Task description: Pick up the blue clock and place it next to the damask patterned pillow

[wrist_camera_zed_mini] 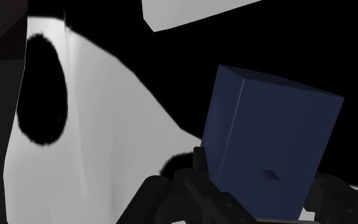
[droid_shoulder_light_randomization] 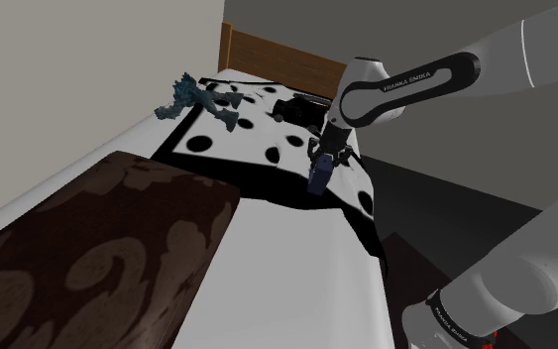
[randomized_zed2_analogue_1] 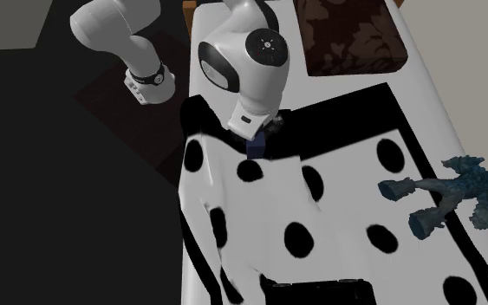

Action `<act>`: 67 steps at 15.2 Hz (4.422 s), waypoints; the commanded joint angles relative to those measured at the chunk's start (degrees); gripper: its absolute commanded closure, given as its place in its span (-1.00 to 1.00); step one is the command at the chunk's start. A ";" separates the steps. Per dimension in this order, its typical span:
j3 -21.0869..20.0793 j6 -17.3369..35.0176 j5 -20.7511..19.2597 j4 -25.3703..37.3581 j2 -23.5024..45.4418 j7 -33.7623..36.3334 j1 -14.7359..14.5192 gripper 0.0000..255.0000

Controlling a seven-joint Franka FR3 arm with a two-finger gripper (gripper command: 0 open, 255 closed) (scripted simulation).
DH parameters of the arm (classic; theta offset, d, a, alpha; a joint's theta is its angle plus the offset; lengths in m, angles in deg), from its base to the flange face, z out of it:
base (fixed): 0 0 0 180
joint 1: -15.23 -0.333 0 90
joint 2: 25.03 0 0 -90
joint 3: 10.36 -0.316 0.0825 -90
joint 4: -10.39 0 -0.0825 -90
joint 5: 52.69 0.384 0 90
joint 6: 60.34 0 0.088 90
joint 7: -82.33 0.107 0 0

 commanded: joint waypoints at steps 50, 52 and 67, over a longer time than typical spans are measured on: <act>-2.83 -29.61 3.12 14.99 -14.84 4.32 -2.55 1.00; -4.32 -29.69 3.94 13.38 -16.64 6.58 -3.66 1.00; -17.51 -30.76 10.76 9.53 -23.26 25.45 -12.03 1.00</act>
